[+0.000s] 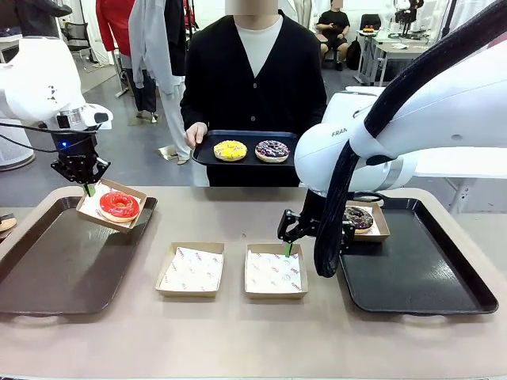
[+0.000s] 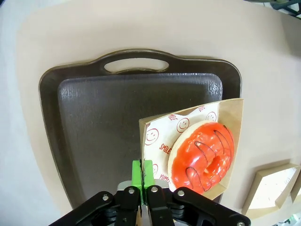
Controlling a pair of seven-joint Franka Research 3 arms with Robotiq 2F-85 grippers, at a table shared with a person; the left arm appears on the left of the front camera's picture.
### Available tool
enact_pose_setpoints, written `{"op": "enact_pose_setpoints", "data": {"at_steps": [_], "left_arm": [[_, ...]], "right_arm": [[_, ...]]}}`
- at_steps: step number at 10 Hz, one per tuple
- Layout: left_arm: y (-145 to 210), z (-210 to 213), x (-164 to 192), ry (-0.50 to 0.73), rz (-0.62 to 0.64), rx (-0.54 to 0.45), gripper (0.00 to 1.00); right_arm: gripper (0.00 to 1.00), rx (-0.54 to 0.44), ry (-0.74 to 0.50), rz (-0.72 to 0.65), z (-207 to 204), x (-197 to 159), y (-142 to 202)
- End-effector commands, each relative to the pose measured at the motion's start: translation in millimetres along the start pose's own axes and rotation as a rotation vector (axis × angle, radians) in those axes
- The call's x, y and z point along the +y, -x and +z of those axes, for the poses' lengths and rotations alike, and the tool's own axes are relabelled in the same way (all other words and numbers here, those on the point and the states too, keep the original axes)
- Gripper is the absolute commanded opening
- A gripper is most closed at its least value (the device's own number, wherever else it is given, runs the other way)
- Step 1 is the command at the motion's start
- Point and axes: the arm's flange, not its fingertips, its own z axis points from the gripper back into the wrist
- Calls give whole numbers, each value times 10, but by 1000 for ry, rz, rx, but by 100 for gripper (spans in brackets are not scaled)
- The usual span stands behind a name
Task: Individually package the donuts and arrange them on the tray.
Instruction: Place the picked Paper togo box on the Handle tray while simultaneously picking up another Paper togo box from the table with the other hand.
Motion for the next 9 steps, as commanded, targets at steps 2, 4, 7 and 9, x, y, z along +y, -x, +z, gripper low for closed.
{"op": "enact_pose_setpoints", "data": {"at_steps": [2, 4, 7, 9], "left_arm": [[-66, -102, -132, -47, 12, -21, 1], [-108, -165, -156, -51, 14, -9, 1], [-165, -239, -152, -47, 20, 11, 1], [-193, -248, -149, -44, 20, 17, 1]], "right_arm": [[100, -30, 26, -7, -147, 58, -32], [100, -21, 35, -1, -193, 80, -52], [100, -7, 38, 5, -249, 91, -99], [100, 3, 36, 10, -286, 108, -138]]}}
